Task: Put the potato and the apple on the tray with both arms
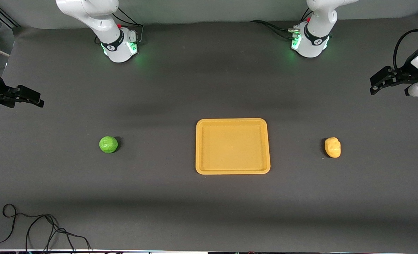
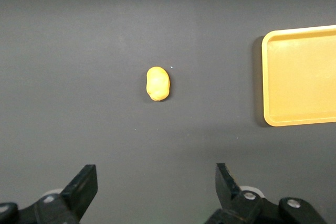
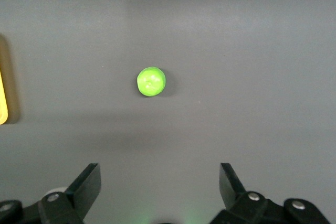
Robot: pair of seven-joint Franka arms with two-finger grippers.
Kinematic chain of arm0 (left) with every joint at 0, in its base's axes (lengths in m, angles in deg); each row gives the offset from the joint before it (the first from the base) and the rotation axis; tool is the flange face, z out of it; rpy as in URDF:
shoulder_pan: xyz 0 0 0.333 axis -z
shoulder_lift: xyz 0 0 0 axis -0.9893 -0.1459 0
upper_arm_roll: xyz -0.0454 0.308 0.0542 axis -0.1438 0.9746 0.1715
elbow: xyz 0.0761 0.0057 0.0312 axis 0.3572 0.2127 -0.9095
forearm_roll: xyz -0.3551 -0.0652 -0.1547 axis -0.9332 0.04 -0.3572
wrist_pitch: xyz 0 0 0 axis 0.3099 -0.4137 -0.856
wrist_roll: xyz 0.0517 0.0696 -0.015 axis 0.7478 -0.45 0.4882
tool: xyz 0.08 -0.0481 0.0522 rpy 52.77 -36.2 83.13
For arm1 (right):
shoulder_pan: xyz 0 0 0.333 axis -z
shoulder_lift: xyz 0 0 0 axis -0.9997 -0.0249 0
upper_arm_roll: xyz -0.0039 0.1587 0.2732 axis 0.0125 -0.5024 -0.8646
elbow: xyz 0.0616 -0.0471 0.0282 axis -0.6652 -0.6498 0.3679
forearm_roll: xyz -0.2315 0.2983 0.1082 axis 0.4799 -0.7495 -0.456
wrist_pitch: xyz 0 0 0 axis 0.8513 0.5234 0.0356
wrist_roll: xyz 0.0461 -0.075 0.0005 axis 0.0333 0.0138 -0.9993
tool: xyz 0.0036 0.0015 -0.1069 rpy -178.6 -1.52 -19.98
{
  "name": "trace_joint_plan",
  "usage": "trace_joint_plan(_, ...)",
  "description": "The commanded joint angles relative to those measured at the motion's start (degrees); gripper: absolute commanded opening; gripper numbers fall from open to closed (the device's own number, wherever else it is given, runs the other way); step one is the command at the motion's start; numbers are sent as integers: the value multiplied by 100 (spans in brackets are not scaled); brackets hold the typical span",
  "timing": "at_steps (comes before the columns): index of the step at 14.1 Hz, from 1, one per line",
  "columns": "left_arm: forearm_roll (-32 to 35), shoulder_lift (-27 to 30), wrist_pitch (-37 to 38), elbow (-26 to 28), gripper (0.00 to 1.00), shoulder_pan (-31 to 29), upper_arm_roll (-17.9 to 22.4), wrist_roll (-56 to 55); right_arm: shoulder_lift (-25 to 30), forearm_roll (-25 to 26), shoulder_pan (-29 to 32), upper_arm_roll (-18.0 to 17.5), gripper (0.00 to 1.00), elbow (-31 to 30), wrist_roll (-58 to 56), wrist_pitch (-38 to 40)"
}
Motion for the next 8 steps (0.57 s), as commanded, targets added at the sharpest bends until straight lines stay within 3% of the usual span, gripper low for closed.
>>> trace_joint_plan(1,-79,-25,112,-113,100,-48,-8,59,-36,0,-38,26,100,90,-102,36)
trace_joint_plan(8,-79,-69,33,-113,100,-57,-8,59,-36,0,-29,43,100,99,-128,45)
